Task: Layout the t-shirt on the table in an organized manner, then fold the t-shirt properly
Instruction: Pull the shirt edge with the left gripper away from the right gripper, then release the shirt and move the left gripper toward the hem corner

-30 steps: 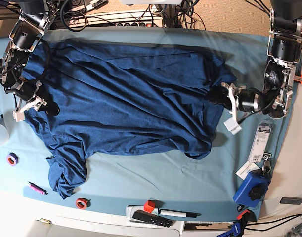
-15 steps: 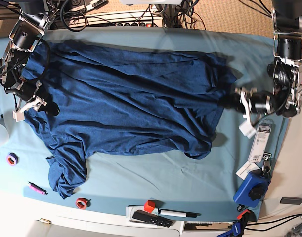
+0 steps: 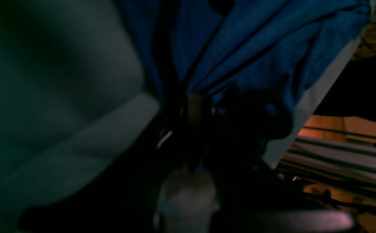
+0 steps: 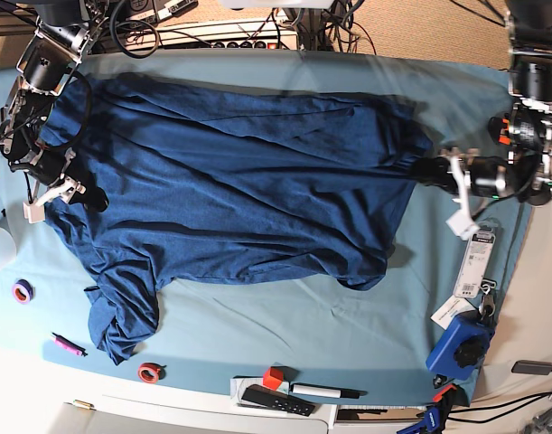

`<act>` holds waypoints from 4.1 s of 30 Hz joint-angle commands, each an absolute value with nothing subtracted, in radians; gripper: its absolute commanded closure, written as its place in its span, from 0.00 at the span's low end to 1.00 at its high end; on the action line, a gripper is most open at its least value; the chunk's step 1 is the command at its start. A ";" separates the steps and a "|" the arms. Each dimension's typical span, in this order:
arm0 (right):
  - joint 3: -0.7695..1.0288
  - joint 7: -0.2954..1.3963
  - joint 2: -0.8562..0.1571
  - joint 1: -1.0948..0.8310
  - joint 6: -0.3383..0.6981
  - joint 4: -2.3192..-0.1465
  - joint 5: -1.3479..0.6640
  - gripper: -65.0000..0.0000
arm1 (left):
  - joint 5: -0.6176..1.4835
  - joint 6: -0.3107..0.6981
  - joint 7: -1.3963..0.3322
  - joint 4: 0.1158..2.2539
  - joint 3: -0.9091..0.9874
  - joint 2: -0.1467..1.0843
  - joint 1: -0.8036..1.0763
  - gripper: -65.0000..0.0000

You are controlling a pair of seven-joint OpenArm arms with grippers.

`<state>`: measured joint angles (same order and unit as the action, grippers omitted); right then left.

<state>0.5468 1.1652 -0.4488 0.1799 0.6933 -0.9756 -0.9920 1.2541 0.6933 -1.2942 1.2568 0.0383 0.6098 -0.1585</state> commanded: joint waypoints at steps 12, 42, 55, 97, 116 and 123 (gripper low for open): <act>0.550 1.143 -0.474 0.196 0.698 -0.991 -0.997 0.59 | 1.303 0.698 -1.304 1.272 0.049 0.643 -0.177 1.00; 0.550 1.080 -0.474 0.197 0.698 -0.991 -0.997 0.59 | 0.945 0.698 -0.969 1.272 0.072 0.515 -0.422 0.61; 0.550 1.080 -0.474 0.197 0.698 -0.991 -0.992 0.59 | 0.308 0.455 -0.647 1.272 -0.384 0.440 -0.594 0.61; 0.550 1.067 -0.474 0.197 0.698 -0.991 -0.975 0.59 | 0.138 0.173 -0.568 0.881 -0.658 0.397 -0.831 1.00; 0.551 1.035 -0.474 0.197 0.698 -0.991 -0.974 0.59 | 0.240 0.125 -0.568 0.881 -0.640 0.416 -0.831 0.56; 0.559 0.942 -0.477 0.216 0.698 -0.991 -0.974 0.59 | 0.404 0.306 -0.587 0.882 -0.354 0.434 -0.835 0.57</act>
